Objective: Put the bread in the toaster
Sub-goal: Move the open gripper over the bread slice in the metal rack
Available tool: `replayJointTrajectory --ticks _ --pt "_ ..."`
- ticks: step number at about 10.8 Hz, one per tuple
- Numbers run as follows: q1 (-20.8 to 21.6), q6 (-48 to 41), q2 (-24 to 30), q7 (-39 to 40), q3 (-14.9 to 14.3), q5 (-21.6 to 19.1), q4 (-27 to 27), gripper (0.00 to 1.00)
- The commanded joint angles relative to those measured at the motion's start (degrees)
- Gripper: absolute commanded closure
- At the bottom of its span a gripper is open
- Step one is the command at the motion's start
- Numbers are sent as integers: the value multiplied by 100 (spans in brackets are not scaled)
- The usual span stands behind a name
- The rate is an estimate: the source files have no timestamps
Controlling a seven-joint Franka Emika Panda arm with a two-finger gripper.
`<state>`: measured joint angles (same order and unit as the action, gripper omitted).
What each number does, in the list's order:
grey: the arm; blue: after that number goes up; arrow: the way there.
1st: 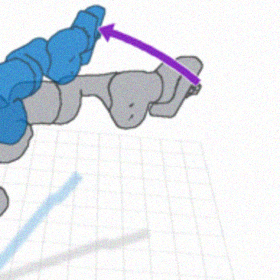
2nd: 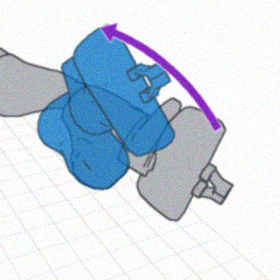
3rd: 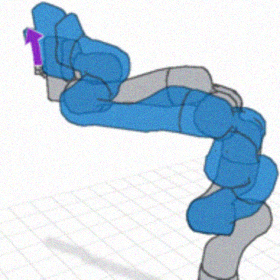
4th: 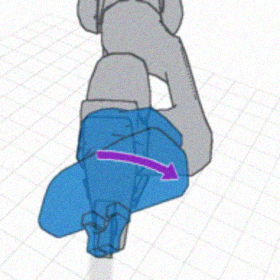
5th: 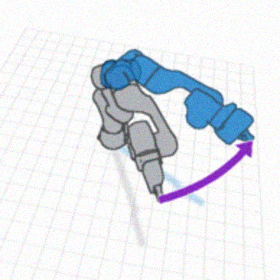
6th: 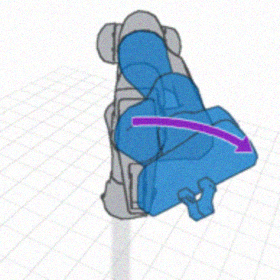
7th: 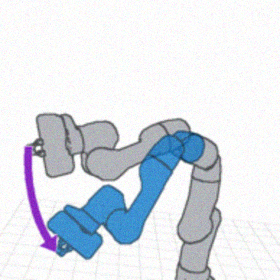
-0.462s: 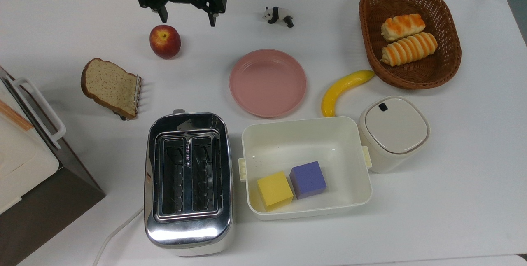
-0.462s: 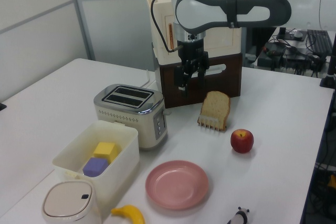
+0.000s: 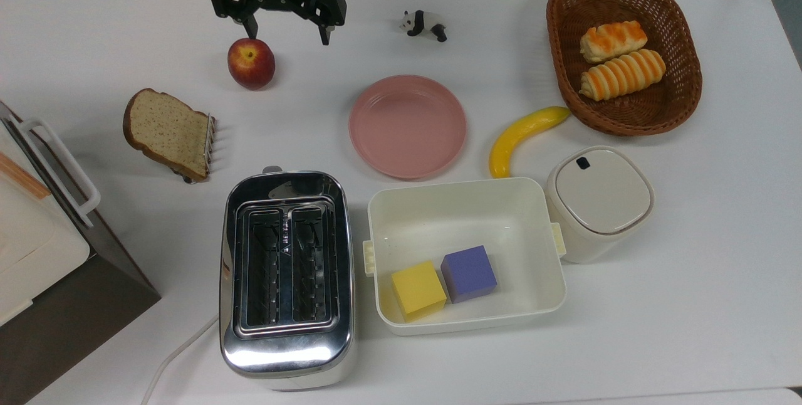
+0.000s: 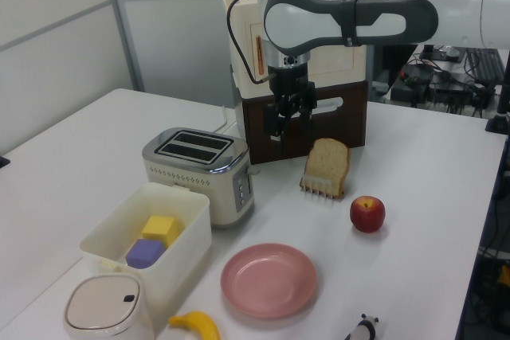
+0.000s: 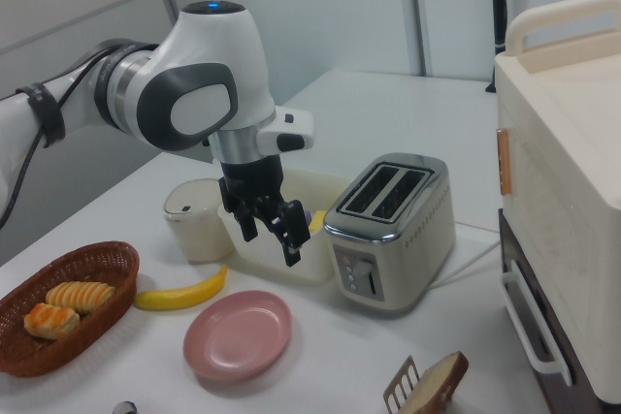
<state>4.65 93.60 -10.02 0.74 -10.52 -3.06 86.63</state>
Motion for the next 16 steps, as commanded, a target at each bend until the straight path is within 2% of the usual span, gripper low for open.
replayJointTrajectory --ticks 1,6,8,9,10,12,16 --pt "45 185 132 58 -56 69 136 0" --pt "-121 290 132 145 -126 69 109 0" --pt "-201 395 88 373 -414 69 126 0" --pt "-228 665 10 505 -712 8 153 0" --pt "-332 799 -69 689 -950 -10 144 0" --pt "-692 888 -236 1259 -1188 -89 144 0" --pt "-1194 1458 -1052 1832 -1242 -274 153 0"
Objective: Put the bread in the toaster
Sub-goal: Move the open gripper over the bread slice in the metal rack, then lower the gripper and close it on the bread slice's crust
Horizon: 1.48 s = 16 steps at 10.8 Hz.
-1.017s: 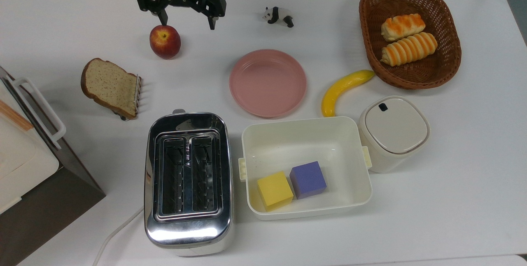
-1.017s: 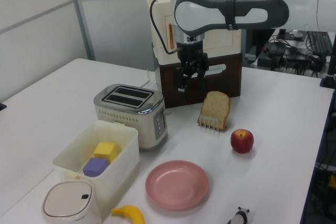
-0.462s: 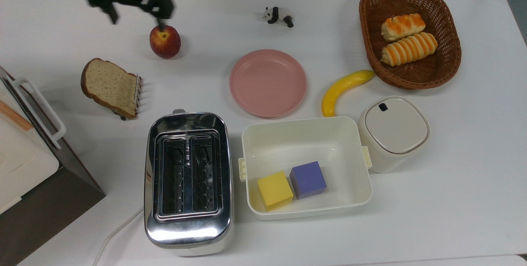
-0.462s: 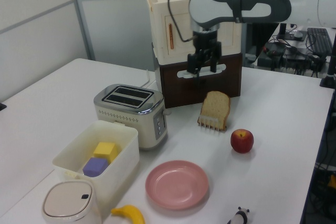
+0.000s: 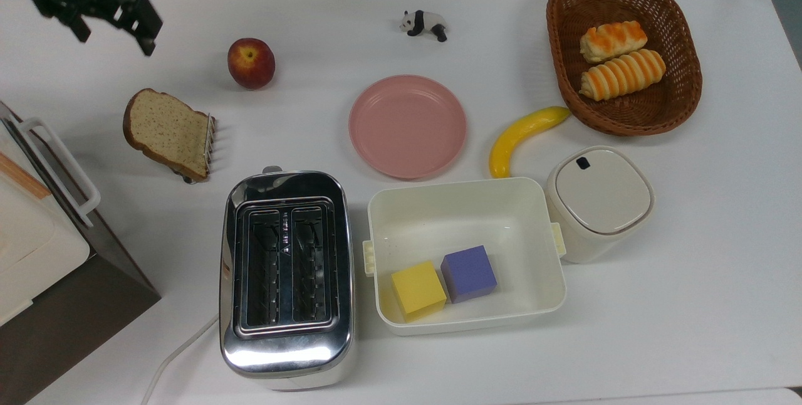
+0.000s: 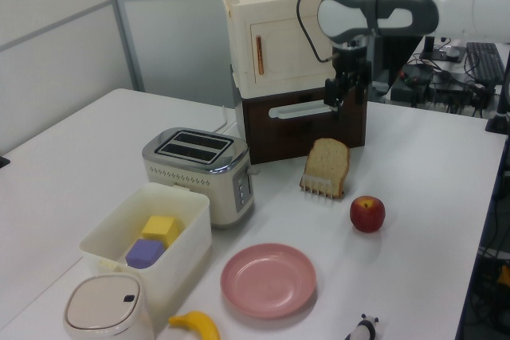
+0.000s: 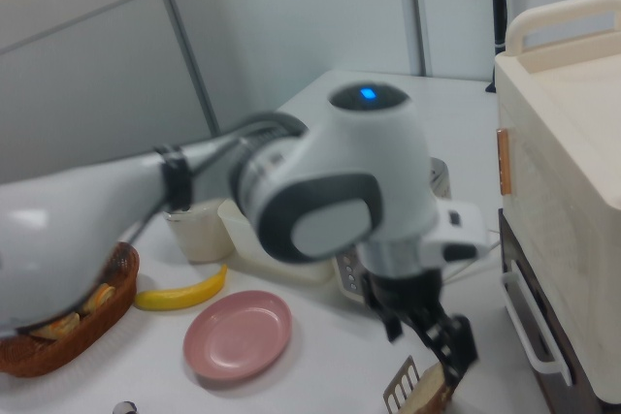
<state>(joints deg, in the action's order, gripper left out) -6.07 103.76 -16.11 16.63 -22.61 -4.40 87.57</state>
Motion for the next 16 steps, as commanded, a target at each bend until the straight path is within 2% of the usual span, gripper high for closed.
replayJointTrajectory --ticks 1,5,7,8,9,11,12,16 --pt "-175 643 -611 262 -32 -184 59 0" --pt "-176 979 -963 403 20 -639 59 0" --pt "-132 1120 -1008 324 160 -755 67 0" --pt "-132 1129 -1008 289 204 -825 67 4" --pt "-132 1120 -1000 271 205 -834 59 26" --pt "-53 1059 -956 280 214 -826 23 84" --pt "-44 936 -869 271 214 -834 6 100" --pt "70 -160 -596 289 196 -852 -450 100"
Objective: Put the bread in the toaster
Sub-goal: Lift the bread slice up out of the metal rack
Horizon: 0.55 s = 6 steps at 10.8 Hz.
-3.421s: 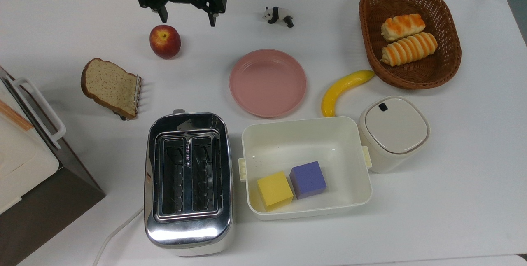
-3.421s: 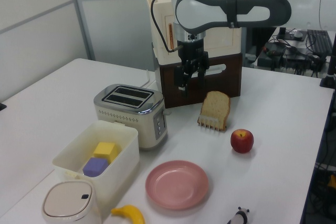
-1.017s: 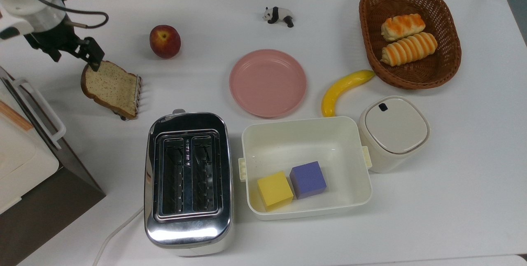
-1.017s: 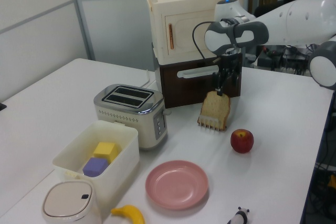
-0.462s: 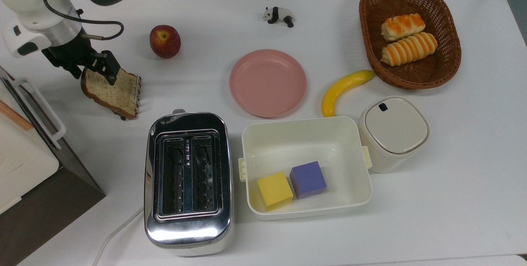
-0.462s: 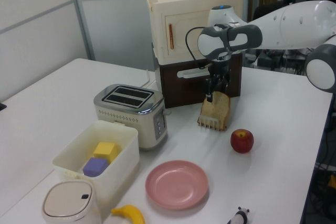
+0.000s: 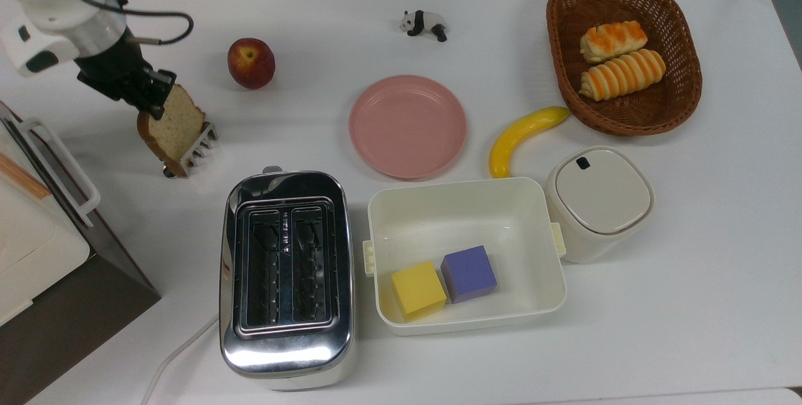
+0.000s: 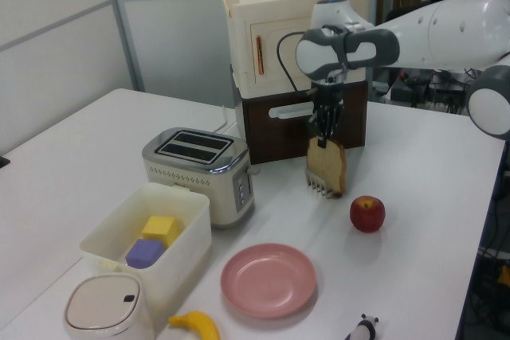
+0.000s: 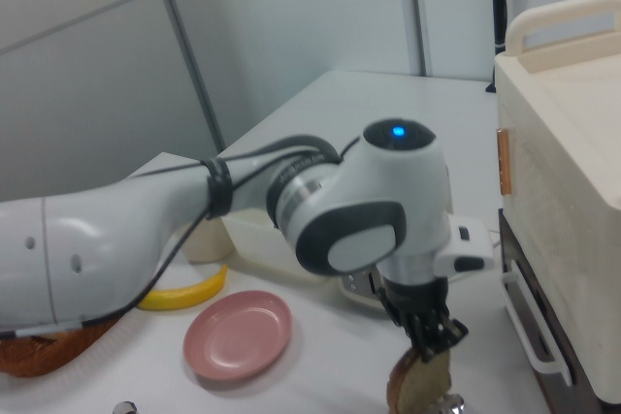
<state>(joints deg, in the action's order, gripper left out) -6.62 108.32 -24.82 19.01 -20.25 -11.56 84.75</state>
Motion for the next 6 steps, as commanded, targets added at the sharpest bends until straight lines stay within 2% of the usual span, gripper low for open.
replayJointTrajectory --ticks 1,3,6 --pt "187 -967 346 33 -49 -162 -335 100" --pt "231 -1417 495 -106 -58 -521 -581 100" --pt "423 -1314 505 -388 -49 -681 -1090 100"
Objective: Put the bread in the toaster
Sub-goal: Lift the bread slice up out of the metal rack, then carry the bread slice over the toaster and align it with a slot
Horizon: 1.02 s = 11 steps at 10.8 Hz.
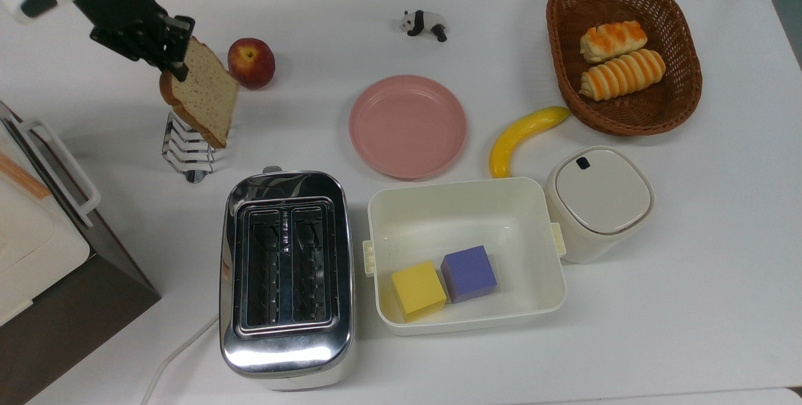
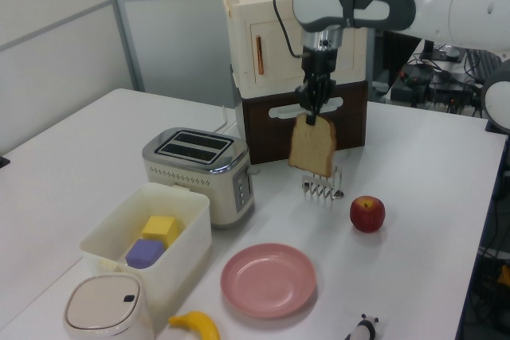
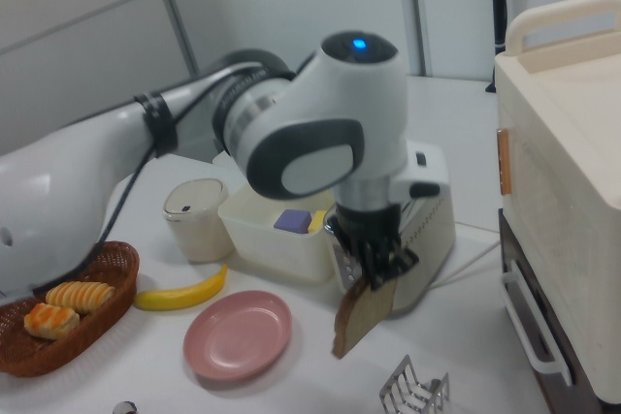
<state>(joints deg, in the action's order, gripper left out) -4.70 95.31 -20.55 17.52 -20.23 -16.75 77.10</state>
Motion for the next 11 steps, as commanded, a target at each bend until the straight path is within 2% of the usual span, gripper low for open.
replayJointTrajectory --ticks 1,3,4,8,11 --pt "329 327 77 -249 -43 -171 -388 100" --pt "584 1205 69 -423 18 -179 -467 100" --pt "619 1575 77 -529 141 -171 -476 100" --pt "716 2218 68 -828 528 -171 -705 100" --pt "1049 3060 -150 -960 494 -153 -714 100"
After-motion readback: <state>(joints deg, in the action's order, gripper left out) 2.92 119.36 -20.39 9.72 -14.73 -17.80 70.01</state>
